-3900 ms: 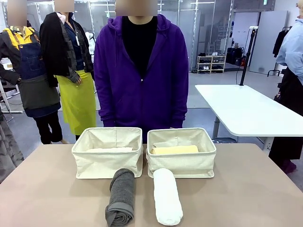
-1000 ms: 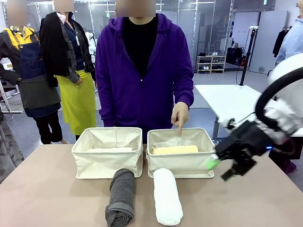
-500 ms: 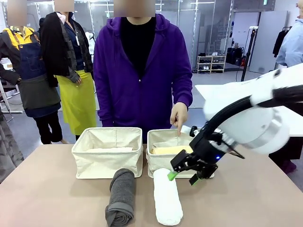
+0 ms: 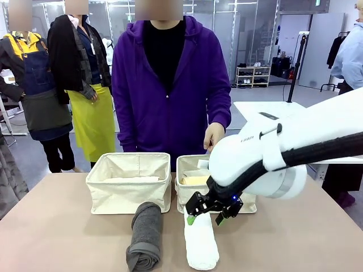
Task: Divide the towels into two baskets.
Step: Pick up one hotel-folded towel from the bottom of the table and place it in the Fabric basket indicated by the person.
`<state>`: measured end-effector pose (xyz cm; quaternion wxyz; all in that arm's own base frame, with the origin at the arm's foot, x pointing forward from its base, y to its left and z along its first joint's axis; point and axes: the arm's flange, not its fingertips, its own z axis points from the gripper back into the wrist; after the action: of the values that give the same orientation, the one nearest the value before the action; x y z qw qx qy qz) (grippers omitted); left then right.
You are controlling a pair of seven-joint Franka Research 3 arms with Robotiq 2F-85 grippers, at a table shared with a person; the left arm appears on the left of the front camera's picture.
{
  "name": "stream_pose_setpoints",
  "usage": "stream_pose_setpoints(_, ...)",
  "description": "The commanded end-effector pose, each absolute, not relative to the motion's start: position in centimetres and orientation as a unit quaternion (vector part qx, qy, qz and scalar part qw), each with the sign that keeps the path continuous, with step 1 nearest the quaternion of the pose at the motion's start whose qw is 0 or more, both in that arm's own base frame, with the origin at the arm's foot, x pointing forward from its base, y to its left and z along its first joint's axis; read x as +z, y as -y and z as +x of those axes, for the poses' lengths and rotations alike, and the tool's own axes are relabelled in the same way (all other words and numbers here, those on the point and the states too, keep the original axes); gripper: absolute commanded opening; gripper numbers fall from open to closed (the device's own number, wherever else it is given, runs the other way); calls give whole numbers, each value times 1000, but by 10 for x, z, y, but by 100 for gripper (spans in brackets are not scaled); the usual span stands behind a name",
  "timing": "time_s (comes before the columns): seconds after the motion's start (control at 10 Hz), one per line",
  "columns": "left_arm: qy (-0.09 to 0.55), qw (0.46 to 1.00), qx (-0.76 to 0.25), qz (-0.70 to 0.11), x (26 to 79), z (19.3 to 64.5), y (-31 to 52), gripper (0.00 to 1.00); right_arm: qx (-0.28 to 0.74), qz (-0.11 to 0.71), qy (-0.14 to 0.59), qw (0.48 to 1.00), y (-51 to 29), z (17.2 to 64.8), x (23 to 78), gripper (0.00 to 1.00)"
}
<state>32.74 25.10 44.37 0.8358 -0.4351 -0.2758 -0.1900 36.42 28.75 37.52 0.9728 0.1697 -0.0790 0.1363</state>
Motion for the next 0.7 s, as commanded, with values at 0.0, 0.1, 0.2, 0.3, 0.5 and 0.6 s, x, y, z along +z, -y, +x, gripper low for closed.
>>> stream_pose_setpoints(0.0, 278, 835, -183, -438, 448, 325, -250, 100, 119, 136, 79, 980, -308, 367, 375, 100)
stream_pose_setpoints(0.1, 278, 835, -183, -438, 448, 325, -250, 100, 119, 129, 84, 981, -312, 367, 370, 100)
stream_pose_setpoints(0.2, 278, 835, -183, -438, 448, 325, -250, 100, 121, 117, 87, 982, -316, 366, 364, 100)
stream_pose_setpoints(0.3, 278, 835, -183, -438, 448, 325, -250, 100, 122, 116, 89, 982, -319, 367, 356, 100)
stream_pose_setpoints(0.5, 278, 835, -183, -438, 448, 325, -250, 100, 119, 125, 99, 980, -317, 370, 342, 100)
stream_pose_setpoints(0.6, 278, 835, -183, -438, 448, 325, -250, 100, 120, 131, 94, 980, -317, 371, 334, 100)
